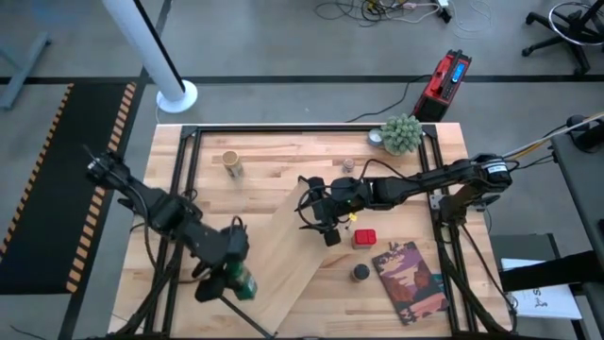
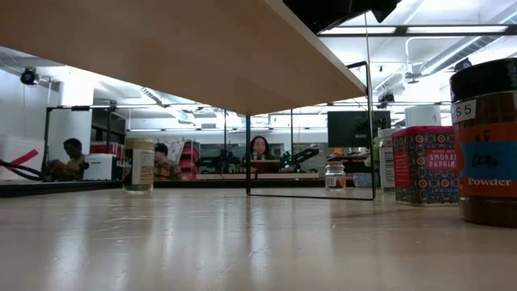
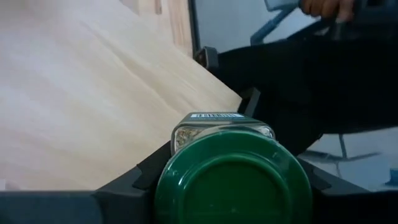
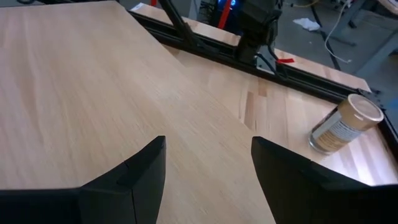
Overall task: Shelf spices
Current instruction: Put the green seasoning bottle on the shelf
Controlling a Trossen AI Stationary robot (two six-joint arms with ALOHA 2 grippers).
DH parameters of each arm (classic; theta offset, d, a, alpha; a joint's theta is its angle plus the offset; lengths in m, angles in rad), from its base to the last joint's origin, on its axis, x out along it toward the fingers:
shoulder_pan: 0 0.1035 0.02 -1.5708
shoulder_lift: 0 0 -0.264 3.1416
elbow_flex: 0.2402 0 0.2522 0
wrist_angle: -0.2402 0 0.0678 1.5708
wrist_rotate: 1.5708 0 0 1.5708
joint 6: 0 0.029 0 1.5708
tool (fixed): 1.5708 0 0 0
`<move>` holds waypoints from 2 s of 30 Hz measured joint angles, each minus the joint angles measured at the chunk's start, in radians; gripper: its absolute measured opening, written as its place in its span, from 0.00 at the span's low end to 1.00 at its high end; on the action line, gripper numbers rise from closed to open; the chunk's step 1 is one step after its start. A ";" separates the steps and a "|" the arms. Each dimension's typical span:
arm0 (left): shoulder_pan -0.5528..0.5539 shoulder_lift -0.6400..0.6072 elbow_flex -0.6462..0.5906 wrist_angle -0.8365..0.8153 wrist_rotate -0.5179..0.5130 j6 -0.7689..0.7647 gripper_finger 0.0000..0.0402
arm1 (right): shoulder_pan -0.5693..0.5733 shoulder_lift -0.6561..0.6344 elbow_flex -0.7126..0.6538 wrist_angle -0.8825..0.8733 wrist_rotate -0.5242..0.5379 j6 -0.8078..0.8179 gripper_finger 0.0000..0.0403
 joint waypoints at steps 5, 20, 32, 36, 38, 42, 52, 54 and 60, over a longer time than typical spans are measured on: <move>-0.024 0.073 0.068 -0.091 -0.002 0.085 0.46 | -0.008 0.000 0.000 -0.001 0.001 0.063 0.53; -0.165 0.260 0.242 -0.422 -0.250 0.278 0.46 | -0.008 0.000 0.002 -0.001 0.022 0.151 0.53; -0.190 0.270 0.240 -0.444 -0.264 0.361 0.46 | -0.008 0.000 0.002 0.002 0.019 0.159 0.53; -0.190 0.269 0.240 -0.446 -0.263 0.416 0.47 | -0.005 0.000 0.002 0.001 0.016 0.174 0.53; -0.190 0.269 0.239 -0.447 -0.263 0.440 0.47 | -0.005 0.000 0.002 0.001 0.016 0.175 0.53; -0.190 0.268 0.239 -0.446 -0.262 0.475 0.47 | -0.005 0.000 0.002 0.001 0.015 0.176 0.53; -0.190 0.268 0.238 -0.400 -0.262 0.557 0.48 | -0.003 0.000 0.002 0.001 0.013 0.176 0.53; -0.190 0.268 0.238 -0.399 -0.262 0.561 0.48 | -0.001 0.000 0.002 0.001 0.012 0.175 0.53; -0.190 0.268 0.228 -0.397 -0.261 0.540 0.49 | 0.004 0.000 0.002 0.001 0.008 0.172 0.53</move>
